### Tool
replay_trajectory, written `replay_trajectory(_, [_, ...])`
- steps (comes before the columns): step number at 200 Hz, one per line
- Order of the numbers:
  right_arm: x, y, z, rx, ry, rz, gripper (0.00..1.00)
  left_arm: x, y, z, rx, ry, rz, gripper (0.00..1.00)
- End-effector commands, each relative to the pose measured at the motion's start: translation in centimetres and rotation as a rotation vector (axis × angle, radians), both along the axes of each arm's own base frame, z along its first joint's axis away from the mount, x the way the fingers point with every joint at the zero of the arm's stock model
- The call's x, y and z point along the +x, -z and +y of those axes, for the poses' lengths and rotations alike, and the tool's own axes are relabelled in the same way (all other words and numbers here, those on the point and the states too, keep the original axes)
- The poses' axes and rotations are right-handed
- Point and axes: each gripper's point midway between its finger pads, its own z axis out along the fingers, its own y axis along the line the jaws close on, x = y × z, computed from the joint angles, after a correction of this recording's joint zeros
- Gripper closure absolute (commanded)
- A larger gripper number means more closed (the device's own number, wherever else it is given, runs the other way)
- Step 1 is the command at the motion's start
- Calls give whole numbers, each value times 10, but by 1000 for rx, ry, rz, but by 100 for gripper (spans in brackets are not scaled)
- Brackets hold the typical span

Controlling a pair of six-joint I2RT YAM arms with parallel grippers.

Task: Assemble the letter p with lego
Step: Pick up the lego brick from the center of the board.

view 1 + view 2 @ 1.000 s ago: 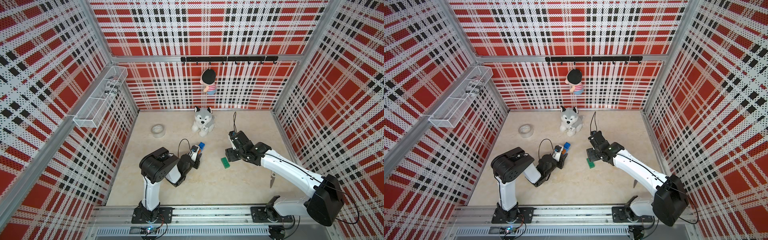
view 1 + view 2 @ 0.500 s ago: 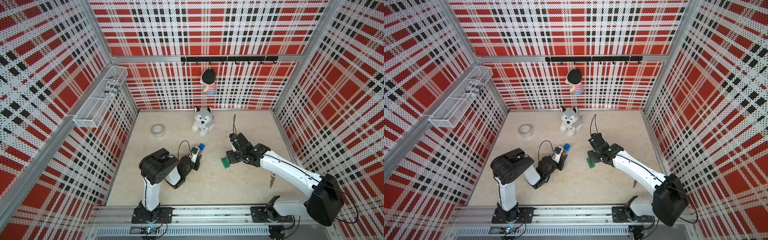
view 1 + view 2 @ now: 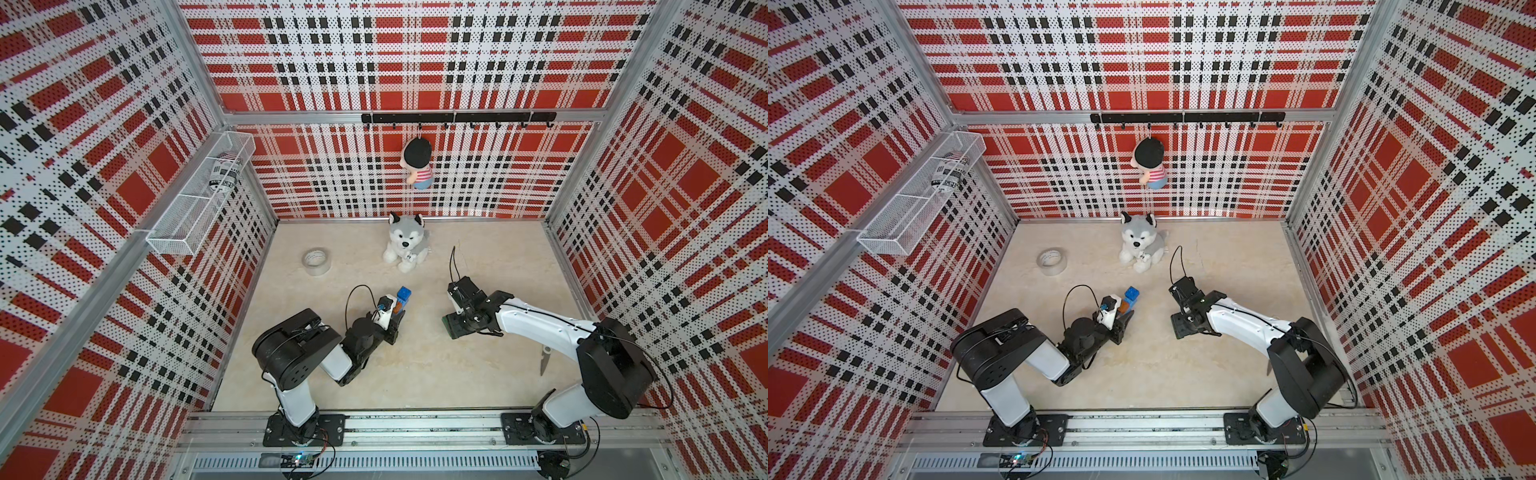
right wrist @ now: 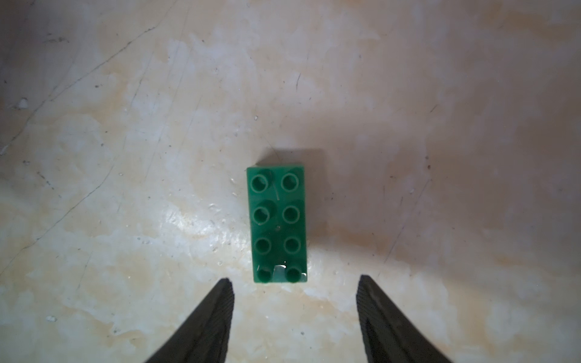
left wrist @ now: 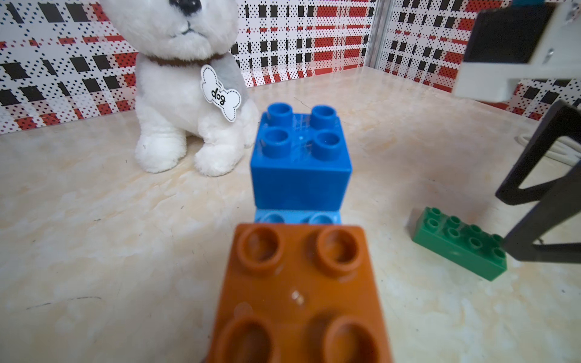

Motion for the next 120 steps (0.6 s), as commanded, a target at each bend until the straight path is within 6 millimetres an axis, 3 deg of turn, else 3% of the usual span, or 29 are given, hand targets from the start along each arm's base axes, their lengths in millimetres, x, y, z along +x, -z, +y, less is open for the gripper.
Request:
replay_trajectory(1, [10,1,8,9,-6,-21,34,-5,-7,-6,-31,25,-14,100])
replay_trajectory(120, [25,20,25,-8,-19,7,45,-6,-3,-5,-20,23,-9,100])
